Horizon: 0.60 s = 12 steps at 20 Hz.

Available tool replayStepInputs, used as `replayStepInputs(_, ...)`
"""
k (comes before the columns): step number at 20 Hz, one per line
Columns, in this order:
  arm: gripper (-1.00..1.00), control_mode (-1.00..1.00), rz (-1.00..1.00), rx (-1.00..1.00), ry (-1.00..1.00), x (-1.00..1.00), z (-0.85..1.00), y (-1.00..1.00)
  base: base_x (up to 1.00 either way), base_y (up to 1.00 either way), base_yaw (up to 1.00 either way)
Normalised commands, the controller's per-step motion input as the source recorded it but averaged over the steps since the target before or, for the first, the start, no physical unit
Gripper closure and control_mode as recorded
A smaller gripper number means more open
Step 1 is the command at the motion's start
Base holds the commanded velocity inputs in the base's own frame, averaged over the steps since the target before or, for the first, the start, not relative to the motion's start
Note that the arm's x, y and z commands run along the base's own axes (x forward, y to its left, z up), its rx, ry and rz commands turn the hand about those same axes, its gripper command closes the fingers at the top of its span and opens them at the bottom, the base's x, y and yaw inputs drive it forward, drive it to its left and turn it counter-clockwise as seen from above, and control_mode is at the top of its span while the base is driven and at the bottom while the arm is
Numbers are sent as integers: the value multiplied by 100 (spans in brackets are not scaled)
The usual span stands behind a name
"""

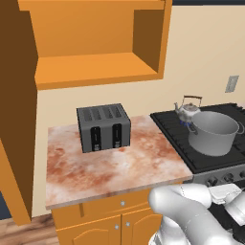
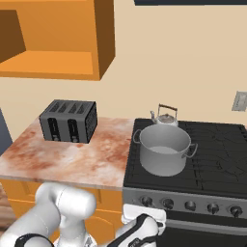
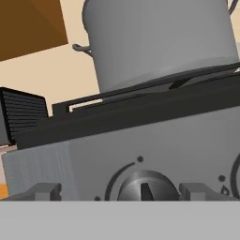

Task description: Pick the kettle from the cabinet and place it on a stove burner. Then pick the pot from the counter and place it on another stove burner. Finally, turn both burners on.

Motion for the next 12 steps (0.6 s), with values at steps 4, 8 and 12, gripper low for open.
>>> replayStepInputs(4, -100, -100, 0, 0, -2, 11, -5, -1, 0, 0, 0)
replayStepInputs(8, -100, -100, 0, -1, -2, 16, 0, -1, 0, 0, 0)
replayStepInputs(12, -100, -100, 0, -1, -3, 11, -5, -7, 0, 0, 0)
